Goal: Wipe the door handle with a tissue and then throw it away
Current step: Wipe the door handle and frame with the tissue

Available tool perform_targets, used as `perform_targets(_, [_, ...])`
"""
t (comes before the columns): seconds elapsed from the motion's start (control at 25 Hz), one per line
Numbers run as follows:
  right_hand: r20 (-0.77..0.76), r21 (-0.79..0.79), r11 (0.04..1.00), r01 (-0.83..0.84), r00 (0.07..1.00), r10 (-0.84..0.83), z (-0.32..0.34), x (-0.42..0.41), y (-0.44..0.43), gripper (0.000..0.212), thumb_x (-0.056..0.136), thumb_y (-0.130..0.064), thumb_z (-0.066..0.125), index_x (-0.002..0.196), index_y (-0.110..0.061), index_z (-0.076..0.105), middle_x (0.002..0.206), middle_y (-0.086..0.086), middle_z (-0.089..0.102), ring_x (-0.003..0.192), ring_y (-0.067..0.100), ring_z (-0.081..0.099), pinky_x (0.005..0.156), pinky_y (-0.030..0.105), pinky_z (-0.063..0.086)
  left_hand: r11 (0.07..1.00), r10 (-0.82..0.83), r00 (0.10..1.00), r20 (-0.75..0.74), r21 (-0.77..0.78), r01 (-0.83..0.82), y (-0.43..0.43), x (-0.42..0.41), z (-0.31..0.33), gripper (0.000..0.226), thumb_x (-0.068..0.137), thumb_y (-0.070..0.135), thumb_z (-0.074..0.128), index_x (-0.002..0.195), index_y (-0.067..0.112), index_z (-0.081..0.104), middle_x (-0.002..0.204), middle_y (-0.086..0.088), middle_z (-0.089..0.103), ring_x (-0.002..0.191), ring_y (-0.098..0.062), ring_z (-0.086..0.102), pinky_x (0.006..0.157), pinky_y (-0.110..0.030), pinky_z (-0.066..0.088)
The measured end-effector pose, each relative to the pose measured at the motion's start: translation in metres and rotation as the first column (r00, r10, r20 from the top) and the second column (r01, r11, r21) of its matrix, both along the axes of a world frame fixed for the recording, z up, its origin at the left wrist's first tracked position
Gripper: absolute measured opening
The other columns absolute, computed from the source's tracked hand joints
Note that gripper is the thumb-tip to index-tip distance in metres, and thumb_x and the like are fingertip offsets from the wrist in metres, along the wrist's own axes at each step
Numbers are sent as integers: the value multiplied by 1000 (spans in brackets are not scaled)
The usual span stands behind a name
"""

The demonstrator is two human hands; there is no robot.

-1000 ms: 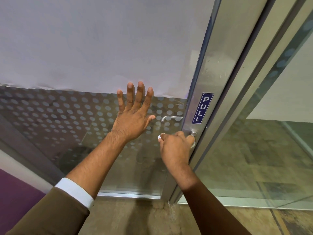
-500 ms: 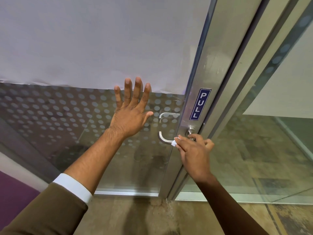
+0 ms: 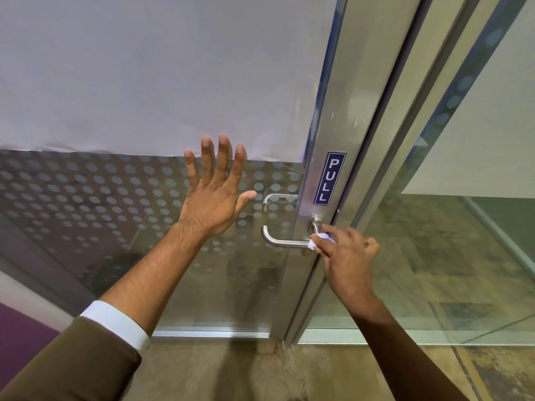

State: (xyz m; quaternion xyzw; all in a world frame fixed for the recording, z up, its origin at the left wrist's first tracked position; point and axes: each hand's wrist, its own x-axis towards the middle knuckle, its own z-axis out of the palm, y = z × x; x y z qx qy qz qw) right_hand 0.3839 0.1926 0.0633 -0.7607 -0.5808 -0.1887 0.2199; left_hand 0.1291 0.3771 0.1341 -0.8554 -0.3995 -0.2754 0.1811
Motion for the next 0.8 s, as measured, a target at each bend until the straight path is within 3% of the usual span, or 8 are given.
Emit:
perform_targets(0.12, [-59,-13,1000,11,998,-11,2,-6,3,37,77,-20,91,102,-44,78,104,-10,69,95,21,60,83,34,12,1000,-4,1000,-11,-11,4,-5,3,-6,101,105,77,32,166,19,-25,164,-6,-52,148,-34,-51,117,-60,-34])
perform_targets(0.28, [-118,-22,997,-79,990,76,0,-13,2,25,88,-32,83,108,-45,77,99,-12,63,92,16,57,84,36,22,1000,0,1000,-26,-25,0,-10,5,-11,102,104,77,32,166,21,-27,164,-5,-53,147,-34,-52,116,-62,-34])
perform_targets(0.4, [-355,-63,998,-27,935,3,8,-6,10,15,93,-42,74,107,-44,79,98,-16,57,97,12,53,83,36,25,1000,14,999,-41,-27,-16,-10,4,-10,101,104,77,32,166,21,-25,163,-5,-53,147,-34,-52,116,-61,-35])
perform_targets(0.48, [-426,-156,987,-32,904,-38,17,1,23,17,96,-45,70,109,-42,79,99,-15,52,101,13,52,83,37,33,999,20,999,-49,-37,-22,-12,4,-8,101,105,76,32,166,20,-26,162,-4,-54,147,-34,-53,116,-61,-34])
perform_targets(0.64, [-399,-301,948,-106,917,-24,30,5,31,18,99,-44,66,114,-42,76,100,-8,50,98,18,60,90,45,51,998,24,998,-60,-59,-27,-16,4,-6,100,105,76,31,166,20,-25,162,-4,-54,147,-34,-53,118,-62,-31])
perform_targets(0.8, [-301,-285,948,-140,952,50,22,-3,11,24,99,-38,66,122,-46,70,93,-8,48,85,19,60,79,41,54,996,28,998,-63,-80,-33,-15,3,-9,98,105,75,29,165,22,-29,163,-4,-53,147,-34,-51,120,-69,-20])
